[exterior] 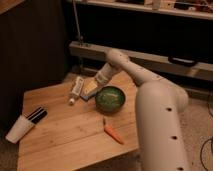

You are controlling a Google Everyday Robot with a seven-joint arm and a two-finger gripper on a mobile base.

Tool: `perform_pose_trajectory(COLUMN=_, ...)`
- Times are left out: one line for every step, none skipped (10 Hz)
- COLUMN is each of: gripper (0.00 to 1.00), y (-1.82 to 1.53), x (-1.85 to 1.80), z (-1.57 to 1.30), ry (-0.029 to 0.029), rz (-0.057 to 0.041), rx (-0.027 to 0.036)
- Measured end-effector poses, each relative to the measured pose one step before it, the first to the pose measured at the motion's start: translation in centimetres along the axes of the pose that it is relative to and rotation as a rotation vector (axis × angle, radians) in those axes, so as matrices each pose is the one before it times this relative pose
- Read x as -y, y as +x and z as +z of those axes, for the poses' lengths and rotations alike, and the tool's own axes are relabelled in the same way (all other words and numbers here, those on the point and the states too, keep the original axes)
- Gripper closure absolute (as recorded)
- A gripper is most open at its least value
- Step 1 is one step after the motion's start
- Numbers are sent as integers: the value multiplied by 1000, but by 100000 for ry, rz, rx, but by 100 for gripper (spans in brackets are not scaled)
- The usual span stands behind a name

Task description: Place the ceramic cup in the ceramic bowl

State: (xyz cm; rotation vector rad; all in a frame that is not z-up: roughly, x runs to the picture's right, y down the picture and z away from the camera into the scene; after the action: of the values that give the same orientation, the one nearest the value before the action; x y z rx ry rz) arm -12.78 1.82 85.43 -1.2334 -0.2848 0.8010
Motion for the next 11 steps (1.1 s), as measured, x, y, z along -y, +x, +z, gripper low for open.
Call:
perform_pose_trajectory(gripper=20, y=-618, x=-1420, z=907, ry=-4112, rz=-1526, rx=-3219)
perform_pose_trajectory(gripper=20, y=-445, x=-918, z=510, ry=-1856, rz=-1186, rx=-1501)
perform_pose_trajectory(gripper=20, y=-1364, x=-2271, z=1621, ry=-4827, rz=-3653, rx=-2617)
perform_pose_trajectory(gripper=20, y=-1588, x=-1696, z=1436, ry=-3648, rz=-3720, rx=-910)
perform_pose_trajectory(gripper=20, y=-599, x=-609, z=707, ry=-1309, rz=-2163, rx=1323)
perform_pose_trajectory(gripper=20, y=-204, x=-504, z=737, ry=-1011, rz=-1878, rx=2858)
perform_pose_trajectory(gripper=20, y=500, x=-729, z=1272, ry=-862, rz=-1812, rx=5247)
perform_pose_trajectory(gripper=20, y=474, x=-798, z=1398, ry=-723, rz=-1355, rx=3944)
perform_pose_trajectory(gripper=20, y=629, x=-809, z=1239, ry=1645, rz=-1046, rx=3881)
perform_pose_trajectory(gripper=20, y=456, x=-895, z=1135, ry=4246, rz=-1689, rx=3689)
perform_pose_trajectory(gripper=20, y=0, x=-347, z=580, ry=1109, rz=-912, rx=880)
